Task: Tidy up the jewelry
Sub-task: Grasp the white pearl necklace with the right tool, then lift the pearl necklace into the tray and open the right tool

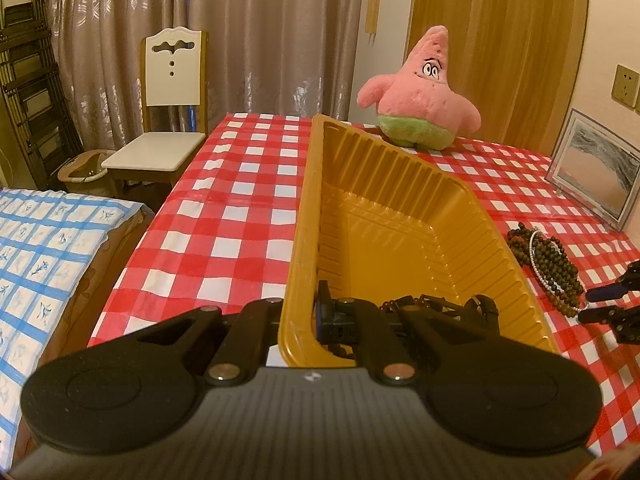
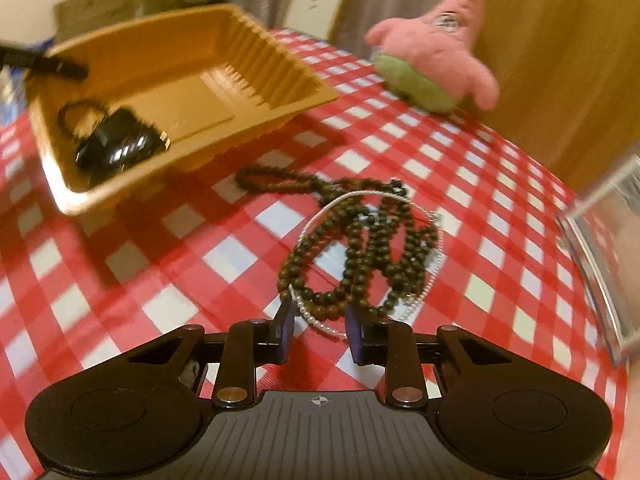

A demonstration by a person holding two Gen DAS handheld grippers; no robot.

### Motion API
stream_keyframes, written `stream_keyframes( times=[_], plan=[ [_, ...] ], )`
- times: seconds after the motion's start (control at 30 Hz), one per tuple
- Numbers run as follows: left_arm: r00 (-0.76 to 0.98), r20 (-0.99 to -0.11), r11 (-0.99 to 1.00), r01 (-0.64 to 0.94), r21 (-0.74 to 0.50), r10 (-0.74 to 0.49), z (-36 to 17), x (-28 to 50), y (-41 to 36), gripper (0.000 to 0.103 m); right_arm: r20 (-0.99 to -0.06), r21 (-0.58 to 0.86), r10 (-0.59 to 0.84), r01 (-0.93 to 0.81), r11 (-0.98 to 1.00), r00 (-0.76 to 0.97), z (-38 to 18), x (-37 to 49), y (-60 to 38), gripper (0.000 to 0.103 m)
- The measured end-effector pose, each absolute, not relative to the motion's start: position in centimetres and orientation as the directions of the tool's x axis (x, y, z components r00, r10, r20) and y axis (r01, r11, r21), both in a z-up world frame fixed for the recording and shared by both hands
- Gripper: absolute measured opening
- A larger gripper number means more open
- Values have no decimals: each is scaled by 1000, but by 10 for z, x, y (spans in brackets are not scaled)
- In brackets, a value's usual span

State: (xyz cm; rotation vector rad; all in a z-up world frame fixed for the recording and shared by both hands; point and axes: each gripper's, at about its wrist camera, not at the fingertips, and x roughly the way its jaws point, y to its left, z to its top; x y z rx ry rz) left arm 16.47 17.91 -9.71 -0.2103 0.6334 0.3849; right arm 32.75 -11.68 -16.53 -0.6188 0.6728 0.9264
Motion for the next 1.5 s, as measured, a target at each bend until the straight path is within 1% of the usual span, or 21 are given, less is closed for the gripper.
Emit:
stream_keyframes(
  times=[0.2,0.27,0.3,0.37,0.6,0.7,0.77,0.9,1.03,1.13,1.33,1.4,1.5],
  plan=[
    [737,-613,908,-413,-75,285,-98,164,180,4,-753,-234,515,-898,374,410,-170,330,-114,21],
    [736,-615,908,-413,-74,285,-98,164,179,4,-753,-233,521,-903,361,403,-169,332,-113,14],
    [736,-615,908,-413,-73,285,-99,164,179,4,-752,-258,512,-900,352,415,-170,331,-111,11],
    [737,-613,909,-410,-72,284,-99,164,179,4,-752,-292,499,-896,334,431,-170,330,-109,0],
    [737,-614,909,-411,-72,284,-100,165,179,4,-715,-253,560,-902,350,418,-152,318,-110,0],
    [736,-614,909,-410,-72,284,-100,165,179,4,-682,-231,590,-893,387,432,-139,318,-108,0],
    [736,-614,909,-410,-71,284,-100,165,179,4,-680,-206,585,-880,428,443,-132,324,-107,0],
    [736,-614,908,-412,-72,285,-100,165,178,4,-686,-91,574,-835,543,448,-122,341,-105,1],
    [737,-613,908,-411,-74,284,-99,166,179,4,-704,4,572,-804,594,420,-126,349,-102,2],
    [737,-614,909,-410,-73,283,-99,166,179,4,-713,36,553,-765,643,431,-134,354,-107,2],
    [732,-620,906,-415,-76,283,-100,167,181,4,-724,80,471,-616,783,504,-144,387,-138,3],
    [732,-620,907,-415,-77,282,-100,167,181,4,-730,81,442,-575,814,522,-147,399,-147,4],
    [730,-622,907,-415,-75,283,-101,167,182,4,-733,86,419,-538,838,536,-151,414,-156,10]
  ],
)
